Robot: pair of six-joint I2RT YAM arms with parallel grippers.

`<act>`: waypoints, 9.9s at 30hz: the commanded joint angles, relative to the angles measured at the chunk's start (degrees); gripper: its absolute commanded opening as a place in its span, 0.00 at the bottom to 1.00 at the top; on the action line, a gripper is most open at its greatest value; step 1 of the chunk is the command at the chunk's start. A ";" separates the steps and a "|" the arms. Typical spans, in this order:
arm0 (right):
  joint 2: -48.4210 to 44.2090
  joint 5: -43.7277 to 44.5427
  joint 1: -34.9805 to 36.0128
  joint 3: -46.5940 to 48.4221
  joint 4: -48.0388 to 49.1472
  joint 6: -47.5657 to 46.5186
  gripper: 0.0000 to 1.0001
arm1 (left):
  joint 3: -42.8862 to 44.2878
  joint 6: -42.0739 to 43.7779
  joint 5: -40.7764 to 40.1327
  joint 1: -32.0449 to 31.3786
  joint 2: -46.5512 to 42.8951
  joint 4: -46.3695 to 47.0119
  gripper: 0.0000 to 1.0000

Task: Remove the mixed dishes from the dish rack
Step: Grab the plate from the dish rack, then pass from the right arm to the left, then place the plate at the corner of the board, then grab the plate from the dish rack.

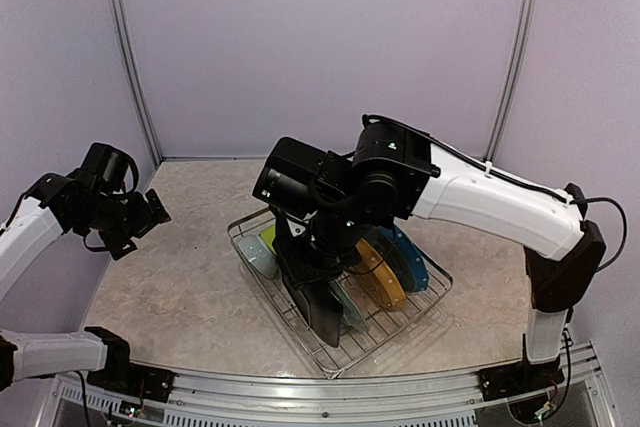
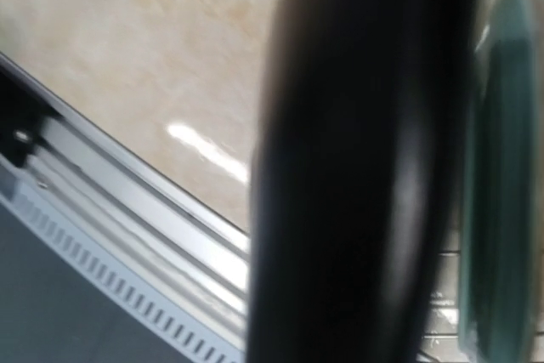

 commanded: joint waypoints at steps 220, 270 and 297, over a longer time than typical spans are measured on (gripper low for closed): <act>-23.60 43.82 -1.87 -23.05 19.20 -43.60 0.97 | -9.38 -41.67 -2.11 14.90 48.92 73.69 0.25; -7.61 9.25 -1.05 -16.22 3.13 -16.93 0.72 | -12.37 -16.71 -5.61 9.77 -3.61 25.87 0.99; -1.47 10.64 -1.56 -22.88 9.02 -14.85 0.46 | -14.46 -17.86 -4.86 9.07 -6.86 24.60 0.99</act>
